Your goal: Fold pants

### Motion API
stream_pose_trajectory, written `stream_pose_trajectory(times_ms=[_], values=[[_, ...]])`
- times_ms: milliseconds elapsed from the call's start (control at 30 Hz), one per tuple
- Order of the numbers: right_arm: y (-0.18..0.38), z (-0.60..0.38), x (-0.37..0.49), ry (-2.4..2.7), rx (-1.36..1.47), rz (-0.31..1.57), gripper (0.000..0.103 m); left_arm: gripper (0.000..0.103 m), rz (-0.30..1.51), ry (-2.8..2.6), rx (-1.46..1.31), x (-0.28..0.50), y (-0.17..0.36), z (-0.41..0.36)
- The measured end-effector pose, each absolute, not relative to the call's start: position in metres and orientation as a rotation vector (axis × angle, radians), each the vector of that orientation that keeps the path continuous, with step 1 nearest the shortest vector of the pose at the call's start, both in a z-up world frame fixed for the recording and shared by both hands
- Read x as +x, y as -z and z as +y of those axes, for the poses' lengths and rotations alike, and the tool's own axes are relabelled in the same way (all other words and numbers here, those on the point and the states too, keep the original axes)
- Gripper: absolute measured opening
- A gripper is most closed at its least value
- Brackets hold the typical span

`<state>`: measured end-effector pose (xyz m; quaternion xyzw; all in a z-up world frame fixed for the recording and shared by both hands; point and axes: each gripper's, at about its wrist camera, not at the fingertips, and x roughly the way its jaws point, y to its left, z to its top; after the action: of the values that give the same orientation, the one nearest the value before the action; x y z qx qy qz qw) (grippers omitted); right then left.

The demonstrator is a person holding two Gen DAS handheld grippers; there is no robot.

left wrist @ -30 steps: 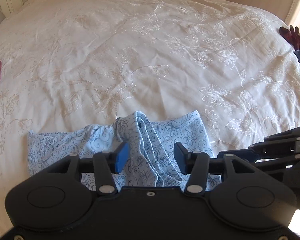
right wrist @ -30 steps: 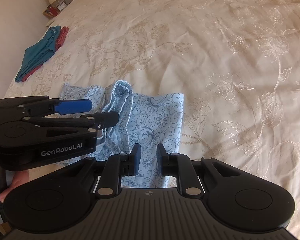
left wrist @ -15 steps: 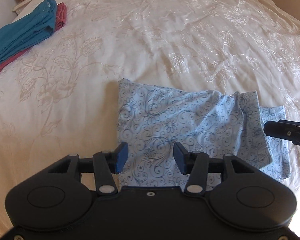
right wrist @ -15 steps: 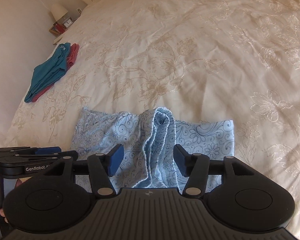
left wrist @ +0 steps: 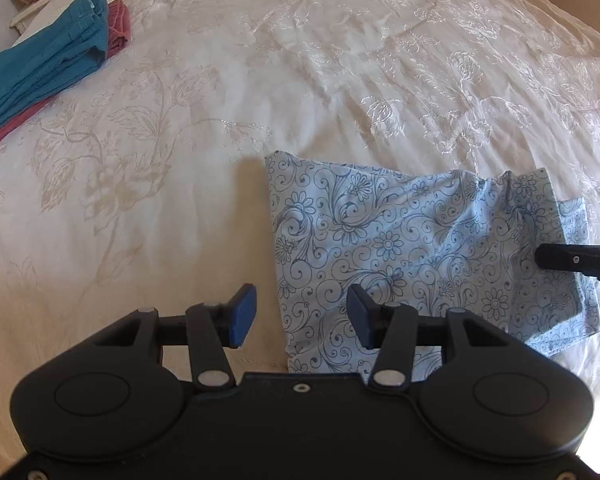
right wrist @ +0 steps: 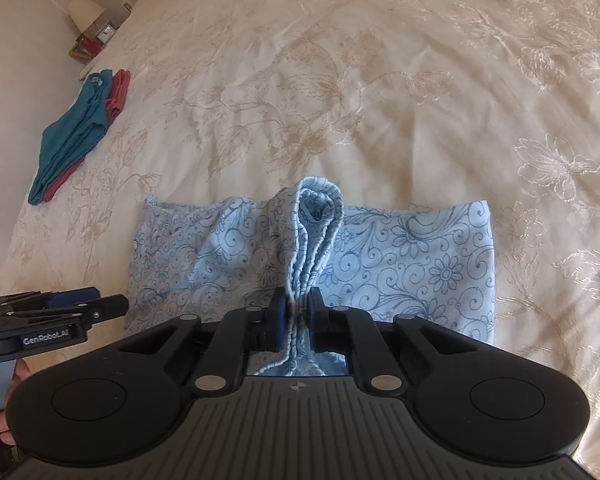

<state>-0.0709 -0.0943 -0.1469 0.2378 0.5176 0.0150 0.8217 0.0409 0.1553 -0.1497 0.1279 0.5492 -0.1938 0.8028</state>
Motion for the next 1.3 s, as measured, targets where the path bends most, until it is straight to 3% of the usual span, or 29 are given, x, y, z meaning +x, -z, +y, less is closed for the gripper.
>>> stream_pose_trajectory(times_ms=[167, 300, 400, 767, 900, 1133, 1200, 1300], values=[[0.109, -0.103, -0.098, 0.022, 0.53, 1.035, 0.01, 0.057, 1.182, 0.446, 0.272, 0.048, 0.153, 0.151], [0.138, -0.133, -0.112, 0.187, 0.546, 1.121, 0.011, 0.057, 1.176, 0.471, 0.288, 0.051, 0.155, 0.142], [0.157, -0.143, -0.112, 0.191, 0.566, 1.134, 0.017, 0.057, 1.179, 0.489, 0.312, 0.052, 0.157, 0.134], [0.136, -0.147, -0.106, 0.311, 0.355, 1.048, 0.017, 0.057, 1.161, 0.558, 0.373, 0.069, 0.17, 0.086], [0.118, -0.144, -0.106, 0.249, 0.395, 0.954, 0.017, 0.06, 1.188, 0.535, 0.34, 0.091, 0.182, 0.078], [0.141, -0.118, -0.072, 0.059, 0.314, 1.016, 0.016, 0.061, 1.254, 0.499, 0.257, 0.118, 0.194, 0.08], [0.154, -0.123, -0.065, 0.089, 0.281, 1.053, 0.014, 0.061, 1.255, 0.497, 0.253, 0.122, 0.195, 0.081], [0.168, -0.141, -0.062, 0.146, 0.312, 1.101, 0.003, 0.061, 1.25, 0.481, 0.237, 0.127, 0.196, 0.082]])
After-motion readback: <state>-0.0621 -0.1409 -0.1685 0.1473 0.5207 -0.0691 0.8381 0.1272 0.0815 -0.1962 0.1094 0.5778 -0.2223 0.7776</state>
